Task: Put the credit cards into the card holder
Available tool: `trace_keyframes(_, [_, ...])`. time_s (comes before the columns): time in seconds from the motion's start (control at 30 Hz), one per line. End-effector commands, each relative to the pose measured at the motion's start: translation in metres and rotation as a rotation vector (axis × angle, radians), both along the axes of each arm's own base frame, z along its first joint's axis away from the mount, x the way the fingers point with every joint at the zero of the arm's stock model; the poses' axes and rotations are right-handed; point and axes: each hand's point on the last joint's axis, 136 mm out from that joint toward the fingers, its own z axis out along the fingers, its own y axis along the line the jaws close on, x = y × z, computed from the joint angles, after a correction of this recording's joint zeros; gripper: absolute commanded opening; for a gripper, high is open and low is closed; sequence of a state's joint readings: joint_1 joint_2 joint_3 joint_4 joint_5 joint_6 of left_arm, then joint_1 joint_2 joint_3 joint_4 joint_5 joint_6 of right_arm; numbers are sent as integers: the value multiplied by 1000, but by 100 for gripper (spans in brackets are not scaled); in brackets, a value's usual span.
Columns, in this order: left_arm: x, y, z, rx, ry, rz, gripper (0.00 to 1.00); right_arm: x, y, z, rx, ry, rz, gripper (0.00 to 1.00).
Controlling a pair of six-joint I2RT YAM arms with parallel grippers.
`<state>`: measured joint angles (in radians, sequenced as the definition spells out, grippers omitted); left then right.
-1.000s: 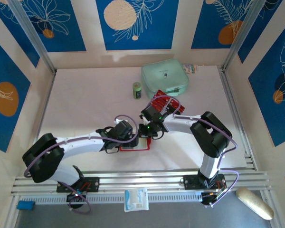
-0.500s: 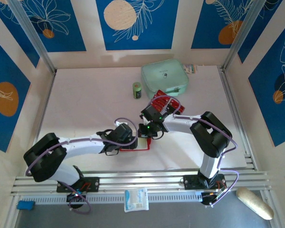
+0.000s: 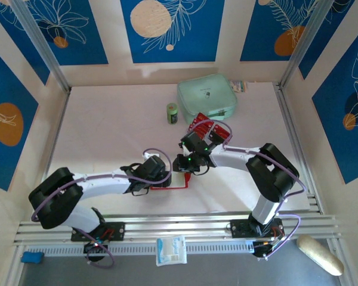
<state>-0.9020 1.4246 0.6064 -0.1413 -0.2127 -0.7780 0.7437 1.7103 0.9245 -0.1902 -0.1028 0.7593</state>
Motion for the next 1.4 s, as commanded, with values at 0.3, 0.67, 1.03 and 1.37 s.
trace_keyframes(0.3, [-12,9,-6,7,20,1,89,-7,9,-9,54,73,-7,35])
trace_keyframes(0.67, [-10,15,16,-10,-34,12,95,-13,33,34,163,55,45,47])
trace_keyframes(1.03, [-11,46,62,-53,-159,80,99,-23,71,38,161,90,73,66])
trace_keyframes(1.37, [-17,68,77,-76,-208,118,100,-20,97,3,107,150,71,66])
